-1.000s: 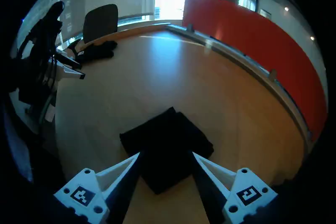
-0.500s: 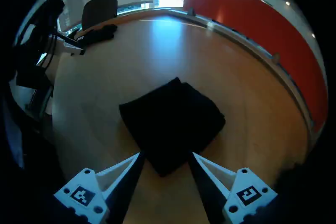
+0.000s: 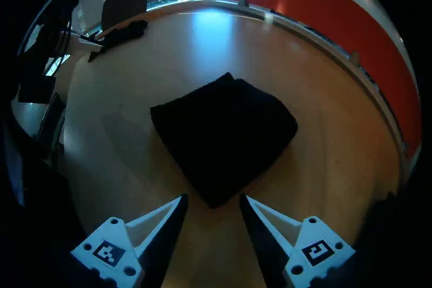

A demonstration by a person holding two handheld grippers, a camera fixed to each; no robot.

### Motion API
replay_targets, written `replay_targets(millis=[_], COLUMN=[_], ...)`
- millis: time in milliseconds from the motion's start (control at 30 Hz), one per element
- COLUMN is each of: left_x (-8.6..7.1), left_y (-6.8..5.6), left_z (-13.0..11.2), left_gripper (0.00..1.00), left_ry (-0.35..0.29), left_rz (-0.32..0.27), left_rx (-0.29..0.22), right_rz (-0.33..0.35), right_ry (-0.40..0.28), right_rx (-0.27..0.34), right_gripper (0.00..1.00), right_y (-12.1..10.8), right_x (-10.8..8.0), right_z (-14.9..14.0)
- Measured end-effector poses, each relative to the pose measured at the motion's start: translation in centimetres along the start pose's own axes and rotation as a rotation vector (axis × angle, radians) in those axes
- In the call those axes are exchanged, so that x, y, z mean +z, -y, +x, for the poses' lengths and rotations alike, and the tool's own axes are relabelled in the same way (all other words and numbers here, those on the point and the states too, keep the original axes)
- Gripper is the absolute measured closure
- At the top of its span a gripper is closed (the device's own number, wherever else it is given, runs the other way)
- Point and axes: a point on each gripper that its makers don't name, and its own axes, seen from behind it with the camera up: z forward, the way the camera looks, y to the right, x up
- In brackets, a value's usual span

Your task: Fold towel

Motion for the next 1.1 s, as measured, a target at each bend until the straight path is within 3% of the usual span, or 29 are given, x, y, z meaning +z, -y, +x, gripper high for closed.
replay_targets(millis=[600,767,1100], left_x=[-0.2,-0.1,-0.1], left_y=[0.0,0.0,-0.1], left_z=[0.1,0.0,0.0], left_gripper=[0.06,0.06,0.06], left_ry=[-0.004,-0.003,-0.004], left_rz=[-0.001,-0.001,-0.004], left_rx=[0.005,0.009,0.008], right_rz=[-0.008,-0.004,-0.026], right_ry=[0.016,0.013,-0.020], right_rx=[0.026,0.044,0.044], right_gripper=[0.76,0.94,0.95], right_y=[-0.5,-0.5,-1.3], right_x=[0.1,0.2,-0.7], right_z=[-0.9,-0.9,0.4])
